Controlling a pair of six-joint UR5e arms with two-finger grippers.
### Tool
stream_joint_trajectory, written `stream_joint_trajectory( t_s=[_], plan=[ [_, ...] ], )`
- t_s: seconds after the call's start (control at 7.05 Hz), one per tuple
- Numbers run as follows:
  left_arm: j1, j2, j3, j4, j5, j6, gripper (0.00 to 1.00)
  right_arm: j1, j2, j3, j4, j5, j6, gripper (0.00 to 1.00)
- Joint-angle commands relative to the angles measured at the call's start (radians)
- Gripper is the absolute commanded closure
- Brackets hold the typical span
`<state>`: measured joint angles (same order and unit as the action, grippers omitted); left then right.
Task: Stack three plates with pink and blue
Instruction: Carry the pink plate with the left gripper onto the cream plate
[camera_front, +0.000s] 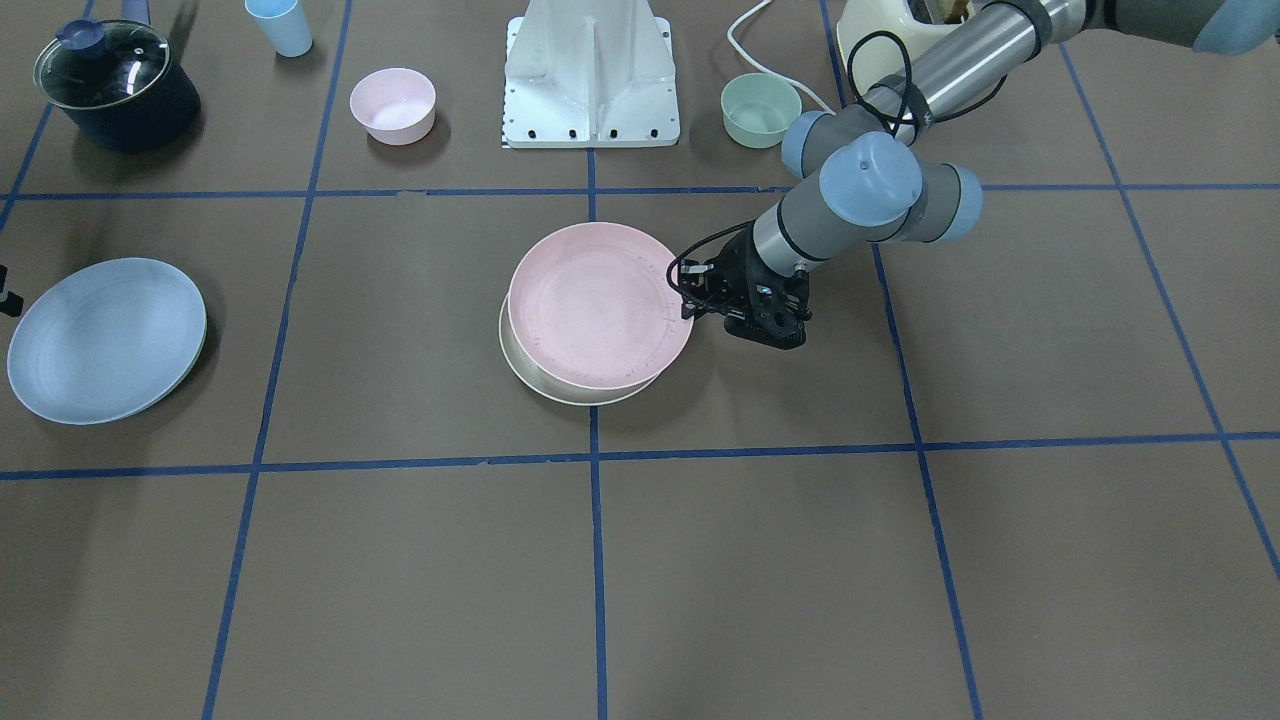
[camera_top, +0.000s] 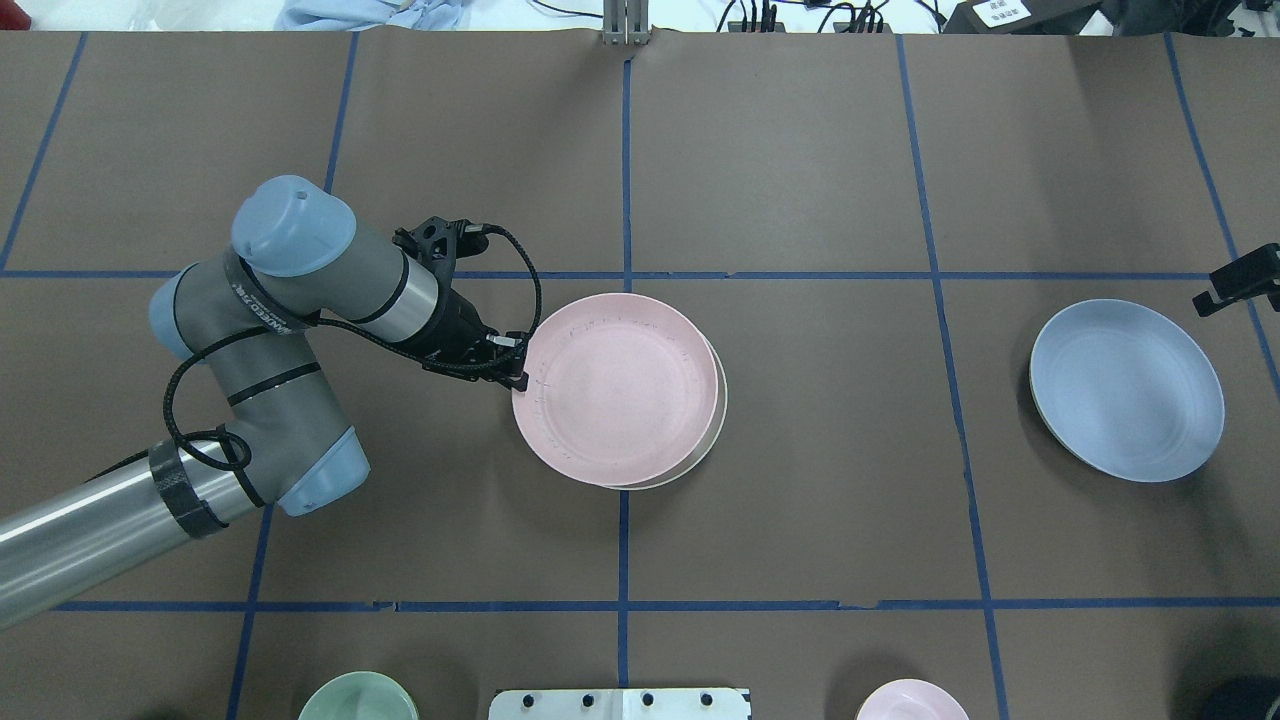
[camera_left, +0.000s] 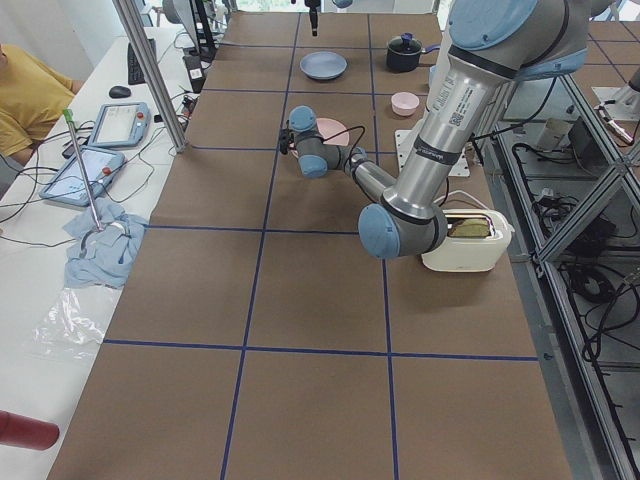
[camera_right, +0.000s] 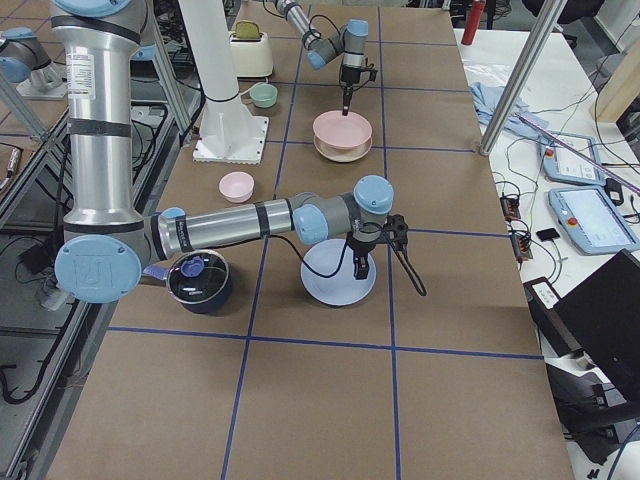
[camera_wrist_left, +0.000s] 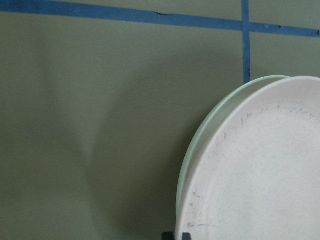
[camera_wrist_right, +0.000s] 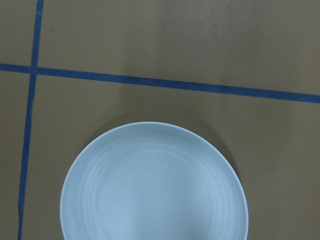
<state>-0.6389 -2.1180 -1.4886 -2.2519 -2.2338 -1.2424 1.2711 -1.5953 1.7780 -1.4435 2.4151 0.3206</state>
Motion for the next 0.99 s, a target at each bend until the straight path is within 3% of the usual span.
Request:
stream_joint_trajectory(
  t_s=[0.0, 0.28, 0.43, 0.71, 0.85],
  plan=[
    [0.004, -0.013, 0.011, 0.000, 0.006, 0.000, 1.00, 0.001, 0.000, 0.001, 0.000, 0.001, 0.000, 0.00],
    [0.004, -0.025, 0.014, 0.000, 0.008, 0.003, 1.00, -0.001, 0.000, 0.003, 0.002, 0.001, 0.000, 0.00],
    [0.004, -0.029, 0.014, 0.000, 0.008, 0.001, 0.89, -0.001, 0.000, 0.001, 0.002, 0.001, 0.000, 0.00],
    [0.002, -0.028, 0.014, -0.012, 0.025, 0.004, 0.24, -0.006, 0.002, 0.003, 0.002, 0.001, 0.000, 0.00],
    [0.002, -0.031, 0.013, -0.012, 0.045, 0.003, 0.20, -0.027, 0.002, 0.003, 0.002, -0.001, 0.000, 0.00]
  ],
)
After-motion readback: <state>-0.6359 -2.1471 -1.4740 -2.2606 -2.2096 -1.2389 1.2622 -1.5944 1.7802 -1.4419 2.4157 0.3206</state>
